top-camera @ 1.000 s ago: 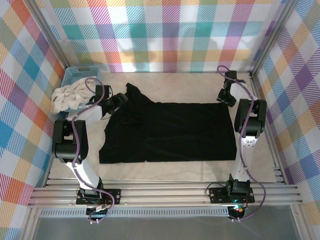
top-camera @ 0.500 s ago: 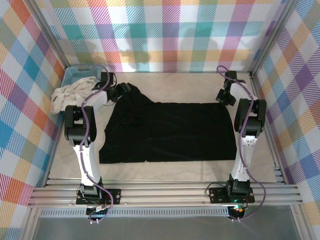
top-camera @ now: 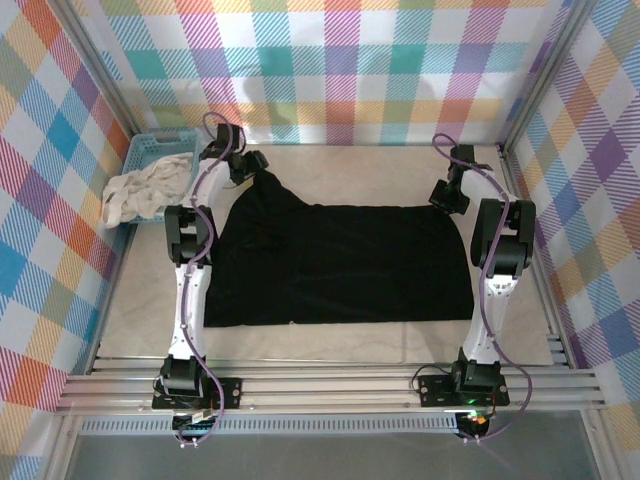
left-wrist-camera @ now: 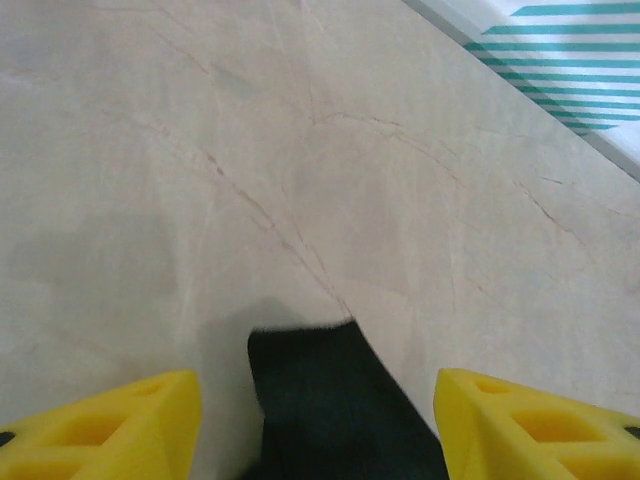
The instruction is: Fold the inside-out t-shirt
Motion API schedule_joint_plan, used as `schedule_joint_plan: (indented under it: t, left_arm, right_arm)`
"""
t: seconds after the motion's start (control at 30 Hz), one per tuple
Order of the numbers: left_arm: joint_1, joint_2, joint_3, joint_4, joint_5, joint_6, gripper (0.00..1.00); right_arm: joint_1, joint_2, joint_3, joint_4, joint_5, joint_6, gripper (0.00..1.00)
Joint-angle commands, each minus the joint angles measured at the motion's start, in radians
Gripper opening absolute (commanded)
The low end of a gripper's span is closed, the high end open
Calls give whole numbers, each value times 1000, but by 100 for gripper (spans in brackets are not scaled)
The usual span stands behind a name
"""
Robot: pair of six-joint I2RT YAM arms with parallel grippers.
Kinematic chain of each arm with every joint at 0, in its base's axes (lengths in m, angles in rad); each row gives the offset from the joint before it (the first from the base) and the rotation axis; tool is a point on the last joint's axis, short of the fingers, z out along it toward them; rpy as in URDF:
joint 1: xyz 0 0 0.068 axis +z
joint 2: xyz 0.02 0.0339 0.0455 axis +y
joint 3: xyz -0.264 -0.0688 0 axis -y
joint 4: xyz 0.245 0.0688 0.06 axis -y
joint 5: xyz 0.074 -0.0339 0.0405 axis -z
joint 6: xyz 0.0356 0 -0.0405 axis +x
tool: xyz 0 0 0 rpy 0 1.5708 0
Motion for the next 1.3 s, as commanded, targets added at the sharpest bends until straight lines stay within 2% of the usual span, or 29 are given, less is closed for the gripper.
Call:
schedule_joint_plan:
  t: [0.0,0.13,0.4,0.93,1.27]
  left_arm:
    - [-5,75,120,-83,53,6,63]
    - [-4,108,126,19,139,-43,61]
    - [-2,133,149,77,142,-70,54]
    - [22,118,170,113,110,-64,13]
    - [42,55,175,91,87,-22,6]
  right_arm:
    - [-3,-30,-6,17,-36,-24,0]
    - [-4,-32,-9,19,-42,-30,0]
    - [-2,-28,-7,22,-53,-36,0]
    - [-3,-9,14,7,-43,-52,0]
    - [-3,-30,8,14,-15,-64,0]
